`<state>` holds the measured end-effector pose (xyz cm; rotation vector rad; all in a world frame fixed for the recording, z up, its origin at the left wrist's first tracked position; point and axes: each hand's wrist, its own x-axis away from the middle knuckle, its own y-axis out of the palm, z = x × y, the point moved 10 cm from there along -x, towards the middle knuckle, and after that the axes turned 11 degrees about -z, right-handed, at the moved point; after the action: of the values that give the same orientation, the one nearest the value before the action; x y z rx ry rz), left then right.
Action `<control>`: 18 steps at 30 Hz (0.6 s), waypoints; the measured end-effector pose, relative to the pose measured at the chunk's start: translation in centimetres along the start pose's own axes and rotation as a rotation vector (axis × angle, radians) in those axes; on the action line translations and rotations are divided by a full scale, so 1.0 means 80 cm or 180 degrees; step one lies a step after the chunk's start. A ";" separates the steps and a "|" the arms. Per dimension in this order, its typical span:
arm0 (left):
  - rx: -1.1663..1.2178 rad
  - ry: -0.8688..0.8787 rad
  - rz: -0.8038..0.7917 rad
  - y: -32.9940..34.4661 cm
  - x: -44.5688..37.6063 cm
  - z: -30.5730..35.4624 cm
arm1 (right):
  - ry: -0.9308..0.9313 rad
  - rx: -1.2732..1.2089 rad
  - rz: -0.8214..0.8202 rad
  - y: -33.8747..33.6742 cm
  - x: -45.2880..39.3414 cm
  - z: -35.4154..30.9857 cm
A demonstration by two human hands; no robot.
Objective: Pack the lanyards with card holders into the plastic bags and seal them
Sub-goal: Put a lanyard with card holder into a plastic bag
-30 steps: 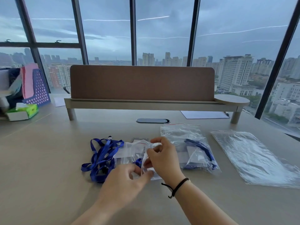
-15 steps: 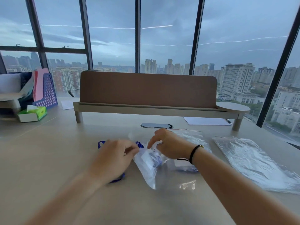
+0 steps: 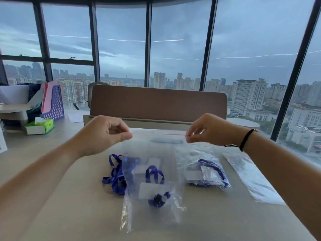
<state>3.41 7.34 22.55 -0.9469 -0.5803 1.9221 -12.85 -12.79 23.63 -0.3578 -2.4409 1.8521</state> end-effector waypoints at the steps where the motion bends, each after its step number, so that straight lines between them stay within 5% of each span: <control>1: 0.0110 0.0017 0.0035 -0.006 0.002 0.005 | -0.0044 -0.0255 0.0129 -0.013 0.008 -0.005; 6: 0.1020 0.0170 0.0381 -0.032 0.010 0.029 | -0.0557 -0.1687 0.0810 -0.060 0.044 -0.029; 12: 0.1589 0.0107 0.0570 -0.047 0.010 0.049 | -0.0346 -0.2643 0.1209 -0.073 0.063 -0.018; 15: 0.1151 0.0017 0.0341 -0.044 0.003 0.063 | -0.0345 -0.2780 0.1326 -0.074 0.071 -0.019; 18: -0.0203 0.0087 -0.0081 -0.026 -0.010 0.097 | -0.0451 -0.2744 0.1377 -0.069 0.075 -0.033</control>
<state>-1.50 7.48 28.99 -1.0001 -0.6379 1.8747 -19.00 -10.39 29.11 -0.8607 -3.3510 0.7841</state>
